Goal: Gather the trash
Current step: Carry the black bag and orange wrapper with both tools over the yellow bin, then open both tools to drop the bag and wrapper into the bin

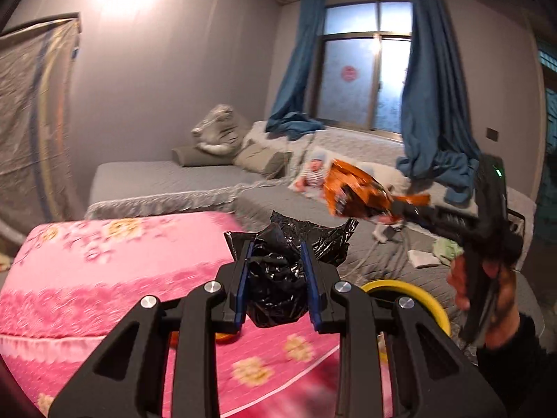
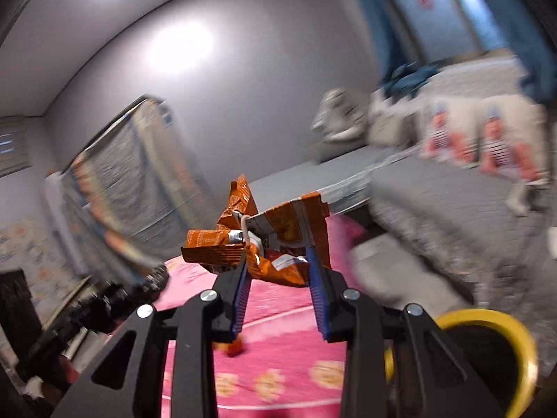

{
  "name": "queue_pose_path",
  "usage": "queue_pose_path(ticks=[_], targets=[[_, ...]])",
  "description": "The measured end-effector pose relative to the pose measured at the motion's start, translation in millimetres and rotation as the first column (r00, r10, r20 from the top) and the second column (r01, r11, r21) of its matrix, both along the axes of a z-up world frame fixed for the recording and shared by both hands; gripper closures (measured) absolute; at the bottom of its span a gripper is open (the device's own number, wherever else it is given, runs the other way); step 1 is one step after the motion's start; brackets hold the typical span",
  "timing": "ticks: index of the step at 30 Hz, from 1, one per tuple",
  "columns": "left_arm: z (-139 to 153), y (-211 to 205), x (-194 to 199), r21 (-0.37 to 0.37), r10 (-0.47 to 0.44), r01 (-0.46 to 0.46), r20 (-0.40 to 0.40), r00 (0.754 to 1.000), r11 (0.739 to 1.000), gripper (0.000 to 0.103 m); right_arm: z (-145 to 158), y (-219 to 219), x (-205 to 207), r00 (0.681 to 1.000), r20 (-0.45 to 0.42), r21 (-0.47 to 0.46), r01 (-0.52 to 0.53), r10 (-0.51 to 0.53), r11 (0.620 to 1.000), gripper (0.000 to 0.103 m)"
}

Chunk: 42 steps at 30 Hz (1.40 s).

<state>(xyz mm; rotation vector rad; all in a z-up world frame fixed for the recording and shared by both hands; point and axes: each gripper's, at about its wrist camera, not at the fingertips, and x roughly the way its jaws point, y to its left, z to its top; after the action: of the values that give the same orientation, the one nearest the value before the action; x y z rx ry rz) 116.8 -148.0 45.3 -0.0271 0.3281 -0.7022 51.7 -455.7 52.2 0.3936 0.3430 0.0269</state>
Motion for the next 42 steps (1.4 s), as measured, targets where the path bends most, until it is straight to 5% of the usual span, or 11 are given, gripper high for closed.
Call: queue_pose_path(ticks=[8,20,30,40,42], targets=[[-6.8,-84.3,-12.2,0.029,-0.130,0.131,-0.010,0.991,0.991,0.077,-45.7,-49.1,-83.2,0.950,-0.016,-0.047,0.310,-0.311,0.950,0.073],[-44.7,-168.8,-8.5,0.069,-0.257,0.262,-0.069,0.964,0.963,0.077,-117.4,-69.8,-106.6,0.853,-0.151,-0.078,0.493,-0.499,0.866,0.073],[-104.1,-233.0,12.1,0.153,-0.285,0.321,-0.215,0.934,0.935,0.077,-167.4,-81.0,-99.3,0.796,-0.284,-0.091,0.532,-0.534,0.842,0.072],[-133.2,-256.3,23.1,0.195,-0.265,0.327,-0.286,0.921,0.925,0.076,-177.4,-83.8,-99.8,0.759,-0.334,-0.120,0.554,-0.559,0.824,0.071],[-131.1,-251.3,26.4,0.190,-0.244,0.305,-0.286,0.926,0.933,0.065,-176.5,-84.5,-102.0,0.752,-0.329,-0.123,0.565,-0.571,0.816,0.065]])
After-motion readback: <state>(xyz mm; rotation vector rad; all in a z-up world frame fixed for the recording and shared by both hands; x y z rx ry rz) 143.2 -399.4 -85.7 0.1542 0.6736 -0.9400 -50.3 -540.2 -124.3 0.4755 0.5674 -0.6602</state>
